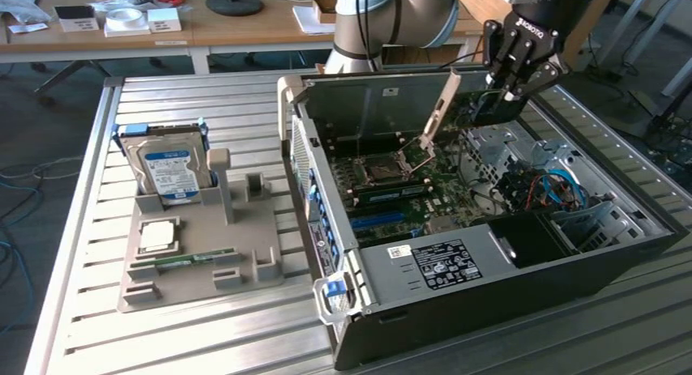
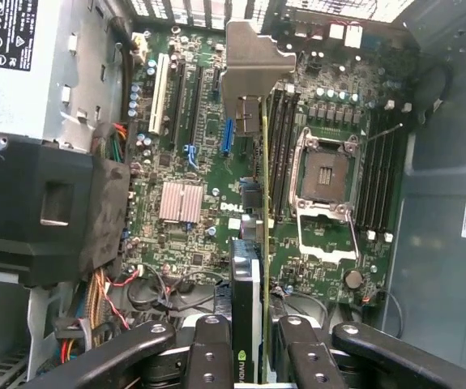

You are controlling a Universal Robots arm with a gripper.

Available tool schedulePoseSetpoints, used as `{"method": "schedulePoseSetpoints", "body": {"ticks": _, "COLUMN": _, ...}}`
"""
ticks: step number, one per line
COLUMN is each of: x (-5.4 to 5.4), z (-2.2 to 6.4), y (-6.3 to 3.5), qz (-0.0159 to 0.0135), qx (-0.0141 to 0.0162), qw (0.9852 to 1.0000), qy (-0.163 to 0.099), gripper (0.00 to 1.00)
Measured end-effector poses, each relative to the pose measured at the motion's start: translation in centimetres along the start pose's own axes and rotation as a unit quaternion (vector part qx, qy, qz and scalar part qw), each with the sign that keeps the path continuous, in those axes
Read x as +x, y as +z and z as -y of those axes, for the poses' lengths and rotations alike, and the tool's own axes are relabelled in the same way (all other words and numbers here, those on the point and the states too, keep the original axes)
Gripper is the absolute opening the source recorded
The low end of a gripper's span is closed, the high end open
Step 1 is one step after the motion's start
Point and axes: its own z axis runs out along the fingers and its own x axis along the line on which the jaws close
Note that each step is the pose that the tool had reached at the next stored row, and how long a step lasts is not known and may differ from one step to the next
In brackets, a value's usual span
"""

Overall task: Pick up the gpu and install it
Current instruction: 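Insert the gpu into the slot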

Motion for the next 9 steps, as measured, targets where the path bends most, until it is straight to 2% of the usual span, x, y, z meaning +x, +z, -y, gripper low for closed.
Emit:
{"method": "schedulePoseSetpoints", "body": {"ticks": 2, "x": 0.0, "z": -0.01, "y": 0.02, "qz": -0.0001, "qx": 0.0012, "qw": 1.0, "qy": 0.0, "gripper": 0.27}}
{"method": "schedulePoseSetpoints", "body": {"ticks": 3, "x": 0.0, "z": -0.06, "y": 0.09, "qz": -0.0002, "qx": 0.0038, "qw": 1.0, "qy": 0.0, "gripper": 0.27}}
{"method": "schedulePoseSetpoints", "body": {"ticks": 7, "x": -0.1, "z": -0.76, "y": 0.36, "qz": -0.0026, "qx": 0.0219, "qw": 0.9998, "qy": -0.001, "gripper": 0.27}}
{"method": "schedulePoseSetpoints", "body": {"ticks": 8, "x": -0.1, "z": -0.97, "y": 0.45, "qz": -0.0029, "qx": 0.0248, "qw": 0.9997, "qy": -0.001, "gripper": 0.27}}
{"method": "schedulePoseSetpoints", "body": {"ticks": 9, "x": -0.2, "z": -1.16, "y": 0.56, "qz": -0.0029, "qx": 0.0255, "qw": 0.9997, "qy": 0.0, "gripper": 0.27}}
